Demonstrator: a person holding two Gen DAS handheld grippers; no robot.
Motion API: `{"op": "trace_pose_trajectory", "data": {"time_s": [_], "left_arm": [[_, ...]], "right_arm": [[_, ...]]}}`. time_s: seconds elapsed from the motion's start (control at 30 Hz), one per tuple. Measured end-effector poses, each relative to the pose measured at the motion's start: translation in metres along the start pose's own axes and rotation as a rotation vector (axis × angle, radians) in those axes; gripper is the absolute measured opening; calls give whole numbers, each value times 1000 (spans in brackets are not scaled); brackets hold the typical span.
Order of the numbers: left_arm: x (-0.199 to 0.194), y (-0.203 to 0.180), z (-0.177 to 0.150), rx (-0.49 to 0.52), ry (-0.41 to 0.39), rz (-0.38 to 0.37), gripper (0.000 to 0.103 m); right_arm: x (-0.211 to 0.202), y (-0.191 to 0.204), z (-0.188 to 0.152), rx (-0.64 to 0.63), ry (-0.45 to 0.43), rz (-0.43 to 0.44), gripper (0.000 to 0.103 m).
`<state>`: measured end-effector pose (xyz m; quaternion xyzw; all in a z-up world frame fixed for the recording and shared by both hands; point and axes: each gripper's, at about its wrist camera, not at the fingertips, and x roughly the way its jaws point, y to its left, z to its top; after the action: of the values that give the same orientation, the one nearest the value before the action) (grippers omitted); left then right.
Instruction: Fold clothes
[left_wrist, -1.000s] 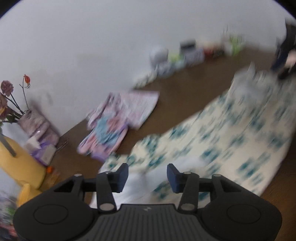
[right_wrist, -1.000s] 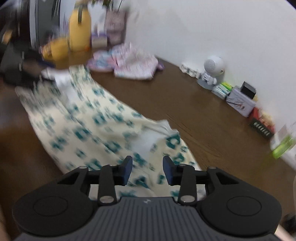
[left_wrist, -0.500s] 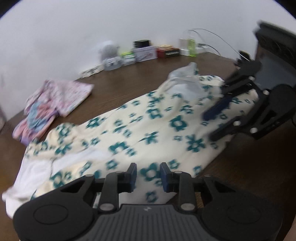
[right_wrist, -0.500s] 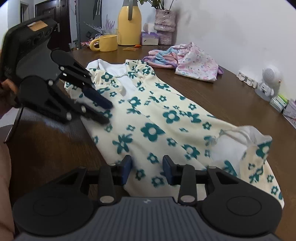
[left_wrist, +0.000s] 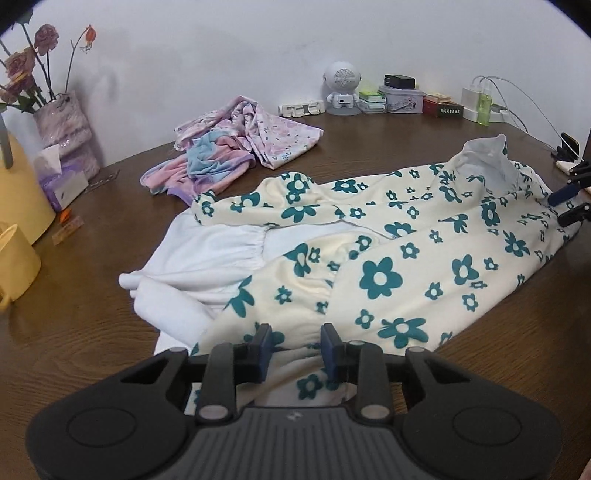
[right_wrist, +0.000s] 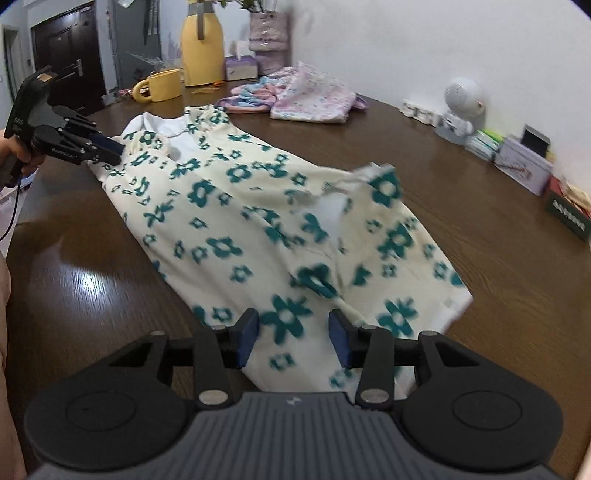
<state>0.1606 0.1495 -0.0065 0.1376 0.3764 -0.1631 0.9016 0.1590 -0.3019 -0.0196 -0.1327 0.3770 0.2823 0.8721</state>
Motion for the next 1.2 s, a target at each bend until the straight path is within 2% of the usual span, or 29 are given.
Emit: {"op": "trace_pose_trajectory", "data": {"time_s": [0.1, 0.23, 0.37, 0.5, 0.6, 0.8, 0.87, 1.2], "left_arm": [[1, 1, -1, 12, 1, 21, 34], [3, -3, -3, 44, -13, 40, 34], [-11, -4, 2, 36, -16, 53, 34], [-35, -1, 4, -36, -32, 46, 36], [-35, -4, -4, -77, 4, 65, 36], [-17, 11, -18, -141, 62, 175, 28], [-14, 16, -21, -133, 70, 208, 27], [-8, 15, -21, -25, 58, 280, 27]], "right_arm": [[-5, -7, -7, 24, 8, -30, 40], [-6, -11, -12, 70, -2, -39, 40], [-6, -6, -14, 82, -14, -63, 40], [-7, -6, -15, 94, -20, -69, 41], [-7, -5, -15, 97, -26, -71, 41], [-7, -2, -14, 84, -21, -84, 41], [-7, 0, -13, 75, -15, -89, 41], [-10, 2, -14, 92, -5, -100, 41]]}}
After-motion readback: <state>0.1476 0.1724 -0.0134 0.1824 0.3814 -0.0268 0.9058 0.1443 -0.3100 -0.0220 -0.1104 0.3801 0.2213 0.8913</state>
